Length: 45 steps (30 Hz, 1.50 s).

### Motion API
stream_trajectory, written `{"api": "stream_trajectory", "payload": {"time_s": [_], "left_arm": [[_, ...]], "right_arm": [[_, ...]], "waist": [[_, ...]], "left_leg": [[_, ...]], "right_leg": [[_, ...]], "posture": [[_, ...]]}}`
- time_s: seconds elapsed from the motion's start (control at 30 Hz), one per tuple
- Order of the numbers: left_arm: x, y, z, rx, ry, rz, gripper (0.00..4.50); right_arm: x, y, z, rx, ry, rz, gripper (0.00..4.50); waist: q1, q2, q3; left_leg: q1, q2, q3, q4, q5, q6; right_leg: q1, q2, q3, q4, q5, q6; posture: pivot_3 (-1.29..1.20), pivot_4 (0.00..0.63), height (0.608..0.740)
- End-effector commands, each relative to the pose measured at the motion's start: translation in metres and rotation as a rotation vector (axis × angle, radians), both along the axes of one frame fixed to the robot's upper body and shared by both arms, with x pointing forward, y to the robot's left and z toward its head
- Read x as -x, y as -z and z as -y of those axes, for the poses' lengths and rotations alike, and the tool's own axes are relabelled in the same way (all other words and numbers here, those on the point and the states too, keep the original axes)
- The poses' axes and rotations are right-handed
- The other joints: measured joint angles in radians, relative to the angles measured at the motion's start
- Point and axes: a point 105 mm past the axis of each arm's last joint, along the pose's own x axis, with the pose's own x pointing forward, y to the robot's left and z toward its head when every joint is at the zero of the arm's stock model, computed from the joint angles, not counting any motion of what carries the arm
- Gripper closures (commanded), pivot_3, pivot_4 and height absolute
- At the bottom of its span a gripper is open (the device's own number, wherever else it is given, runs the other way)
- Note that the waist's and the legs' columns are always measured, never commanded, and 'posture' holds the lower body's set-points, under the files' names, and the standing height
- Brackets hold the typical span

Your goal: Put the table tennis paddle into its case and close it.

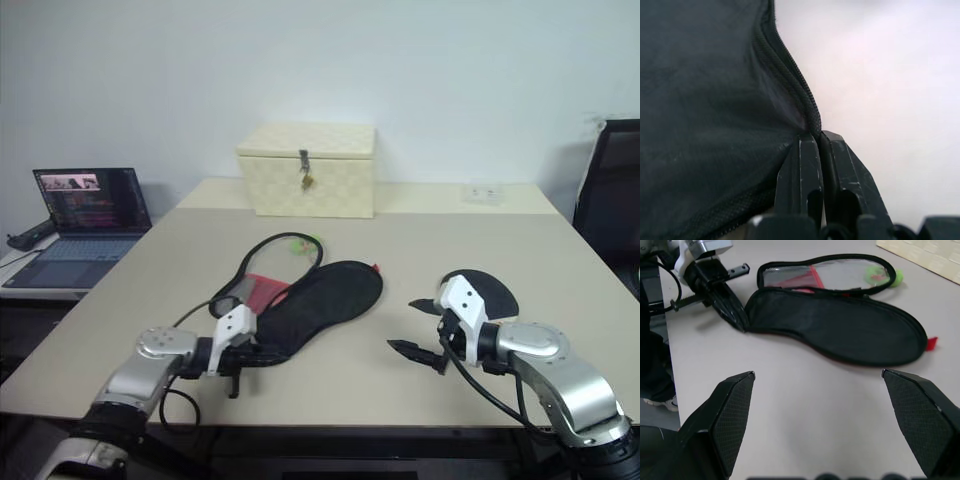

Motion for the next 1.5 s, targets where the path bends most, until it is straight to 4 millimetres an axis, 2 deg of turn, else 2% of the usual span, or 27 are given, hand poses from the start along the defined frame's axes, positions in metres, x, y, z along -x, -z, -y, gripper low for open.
{"api": "stream_trajectory", "payload": {"time_s": [0.03, 0.27, 0.4, 0.5, 0.57, 0.63, 0.77, 0.93, 1.17, 1.3, 1.5], "left_arm": [[0.011, 0.010, 0.060, 0.059, 0.113, -0.050, 4.45], [-0.002, 0.008, 0.108, 0.115, 0.113, -0.040, 4.45], [-0.003, 0.010, 0.122, 0.126, 0.100, -0.033, 4.45], [-0.003, 0.008, 0.122, 0.158, 0.085, -0.043, 3.78], [-0.003, 0.005, 0.120, 0.170, 0.073, -0.033, 3.09], [-0.004, -0.003, 0.114, 0.199, 0.046, -0.004, 2.37], [0.010, -0.024, 0.097, 0.268, 0.083, -0.024, 0.99], [0.010, -0.041, 0.044, 0.241, -0.004, 0.013, 0.99], [0.010, -0.048, -0.019, 0.150, -0.153, 0.052, 0.99], [0.013, -0.054, -0.038, 0.137, -0.198, 0.073, 0.99], [0.016, -0.061, -0.037, 0.152, -0.201, 0.082, 0.99]], "right_arm": [[0.004, -0.010, 0.010, 0.009, 0.010, 0.041, 0.00], [0.010, -0.006, 0.019, 0.038, 0.011, 0.022, 0.00], [0.010, -0.007, 0.020, 0.040, 0.015, 0.025, 0.00], [0.009, -0.007, 0.019, 0.028, 0.024, 0.020, 0.00], [0.007, -0.007, 0.019, 0.015, 0.037, 0.016, 0.00], [0.003, -0.009, 0.018, -0.020, 0.069, 0.005, 0.00], [-0.007, -0.010, 0.015, -0.091, 0.133, -0.048, 0.00], [-0.020, 0.004, 0.006, -0.130, 0.240, -0.184, 0.00], [-0.034, 0.031, -0.019, -0.103, 0.304, -0.278, 0.00], [-0.038, 0.049, -0.042, -0.064, 0.277, -0.332, 0.00], [-0.050, 0.061, -0.057, -0.055, 0.302, -0.373, 0.00]], "waist": [[0.014, 0.000, 0.000], [0.026, 0.000, 0.000], [0.024, 0.000, 0.000], [0.024, 0.000, 0.000], [0.021, 0.000, 0.000], [0.011, -0.001, 0.000], [-0.008, -0.001, 0.001], [-0.023, -0.001, 0.001], [-0.022, 0.000, 0.001], [-0.021, -0.001, 0.001], [-0.021, -0.001, 0.001]], "left_leg": [[0.000, -0.001, 0.000, 0.000, 0.000, 0.000], [0.001, -0.004, -0.002, 0.002, 0.000, 0.000], [0.001, -0.004, -0.001, 0.002, 0.000, 0.000], [0.001, -0.004, -0.001, 0.001, 0.000, 0.000], [0.001, -0.004, -0.001, 0.001, 0.000, 0.000], [0.001, -0.004, -0.001, 0.001, 0.000, 0.000], [0.001, -0.001, -0.002, 0.000, 0.000, 0.000], [0.002, 0.001, -0.003, -0.001, 0.000, 0.000], [0.000, 0.002, -0.002, -0.002, 0.000, 0.000], [0.000, 0.002, -0.002, -0.002, 0.000, 0.000], [-0.001, 0.002, -0.002, -0.002, 0.000, 0.000]], "right_leg": [[0.001, -0.001, 0.000, 0.000, 0.000, 0.001], [0.004, -0.003, -0.001, -0.001, -0.002, 0.006], [0.004, -0.003, -0.001, -0.002, -0.002, 0.006], [0.004, -0.003, -0.001, -0.001, -0.002, 0.006], [0.004, -0.003, -0.001, -0.002, -0.002, 0.006], [0.003, -0.003, -0.001, -0.002, -0.002, 0.006], [0.002, -0.002, 0.001, -0.001, -0.002, 0.006], [0.001, -0.002, 0.001, 0.000, -0.002, 0.005], [-0.002, -0.002, 0.002, 0.000, -0.003, 0.003], [-0.003, -0.003, 0.002, 0.000, -0.002, 0.003], [-0.004, -0.003, 0.002, 0.000, -0.002, 0.002]], "posture": [[0.00, 0.150, 0.740], [0.00, 0.150, 0.740], [0.00, 0.150, 0.740], [0.00, 0.150, 0.740], [0.00, 0.150, 0.740], [0.00, 0.150, 0.740], [0.00, 0.150, 0.740], [0.00, 0.150, 0.740], [0.00, 0.150, 0.740], [0.00, 0.150, 0.740], [0.00, 0.150, 0.740]]}}
